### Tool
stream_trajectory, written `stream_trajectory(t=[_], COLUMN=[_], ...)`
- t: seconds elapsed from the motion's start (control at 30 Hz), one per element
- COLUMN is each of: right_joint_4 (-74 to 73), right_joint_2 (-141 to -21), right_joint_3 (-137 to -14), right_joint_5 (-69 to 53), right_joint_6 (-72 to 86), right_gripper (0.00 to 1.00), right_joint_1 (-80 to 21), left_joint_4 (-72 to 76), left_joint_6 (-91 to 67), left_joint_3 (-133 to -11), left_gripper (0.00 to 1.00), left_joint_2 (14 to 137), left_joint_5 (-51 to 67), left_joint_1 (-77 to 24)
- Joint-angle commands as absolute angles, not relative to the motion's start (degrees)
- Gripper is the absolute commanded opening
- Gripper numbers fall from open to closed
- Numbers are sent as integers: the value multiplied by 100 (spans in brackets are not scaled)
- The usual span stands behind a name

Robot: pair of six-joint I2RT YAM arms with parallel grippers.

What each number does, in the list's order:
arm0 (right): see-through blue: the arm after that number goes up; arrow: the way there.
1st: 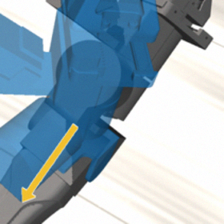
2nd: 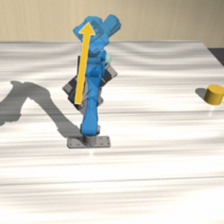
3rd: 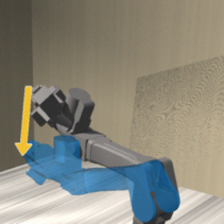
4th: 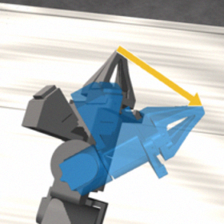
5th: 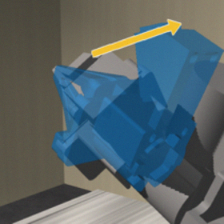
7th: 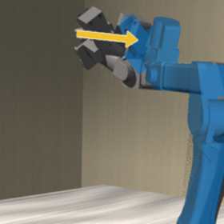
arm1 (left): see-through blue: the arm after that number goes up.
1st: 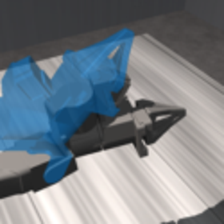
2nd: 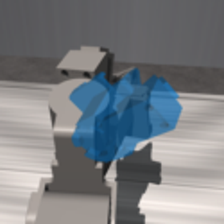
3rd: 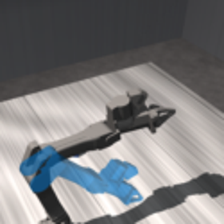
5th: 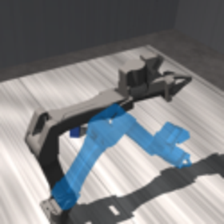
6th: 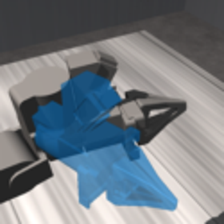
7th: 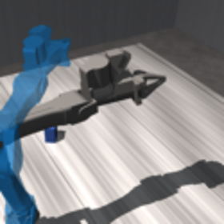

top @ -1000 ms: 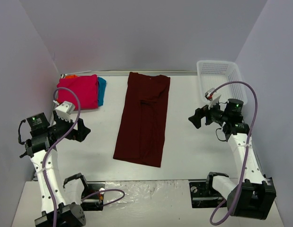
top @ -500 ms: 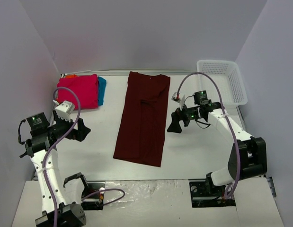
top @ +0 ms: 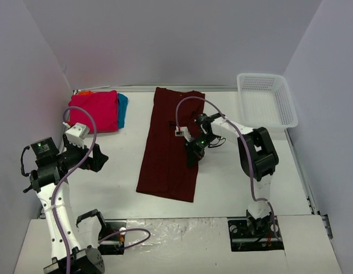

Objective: Fold and stack the t-shirts
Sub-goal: Rotate the tshirt 90 degrees

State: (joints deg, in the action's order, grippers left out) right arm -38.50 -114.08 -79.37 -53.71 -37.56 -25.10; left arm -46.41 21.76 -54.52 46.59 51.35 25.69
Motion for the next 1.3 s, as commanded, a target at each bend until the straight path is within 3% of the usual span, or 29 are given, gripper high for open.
stream_trajectory(t=[0.0,0.43,0.6,1.27], right_joint_4=[-4737,-4580,-4140,-3745], right_joint_2=[-11812,-12348,-12480,-12146], right_joint_3=[-8244,-8147,-8060,-8130], right_joint_5=[-5177,-4404,-3421,-2734], right_joint_6=[-4008,-3938,-3411,-3059], right_gripper=[0,0,0,0], right_joint_1=[-2942,-3217,-3121,-2540], left_joint_4=[-4562,-4544,-4535,-4614], left_joint_6=[2145,2145,2127,2268], left_joint_3=[-5441,-5440,-5432,-5458], left_gripper=[94,94,94,94], left_joint_2=[4570,4588,4561,4526], left_joint_5=[5221,5221,5194,5291], left_joint_1=[2637,2646,2646,2646])
